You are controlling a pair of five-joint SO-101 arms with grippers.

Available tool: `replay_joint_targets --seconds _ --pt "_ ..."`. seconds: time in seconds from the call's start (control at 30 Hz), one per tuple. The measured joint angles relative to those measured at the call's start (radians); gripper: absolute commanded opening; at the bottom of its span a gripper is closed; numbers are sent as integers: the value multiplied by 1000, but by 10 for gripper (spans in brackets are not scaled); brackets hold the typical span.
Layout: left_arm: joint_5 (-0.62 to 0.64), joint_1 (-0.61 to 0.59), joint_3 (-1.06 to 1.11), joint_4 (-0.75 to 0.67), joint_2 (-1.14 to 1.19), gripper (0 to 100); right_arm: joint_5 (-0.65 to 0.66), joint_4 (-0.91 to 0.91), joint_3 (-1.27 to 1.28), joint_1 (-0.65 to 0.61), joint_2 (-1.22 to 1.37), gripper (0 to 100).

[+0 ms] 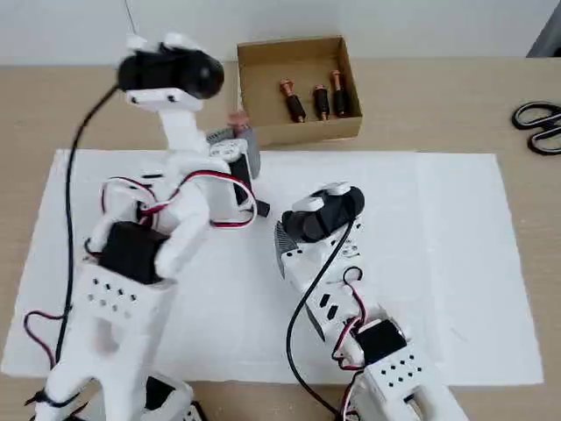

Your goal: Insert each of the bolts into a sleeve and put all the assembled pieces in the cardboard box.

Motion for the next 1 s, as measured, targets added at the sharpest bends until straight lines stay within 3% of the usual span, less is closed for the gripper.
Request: replay_joint_targets --seconds 0.17,0.23,0.53,1.0 --pt "3 0 262 -311 -31 5 0 0 0 2 0 4" --pt "6 15 321 -364 -41 5 0 0 2 2 0 4" --pt "3 123 341 -394 -48 5 -3 0 9 -37 -2 4" --pt "6 141 408 -396 -51 5 -5 0 9 -41 -6 4"
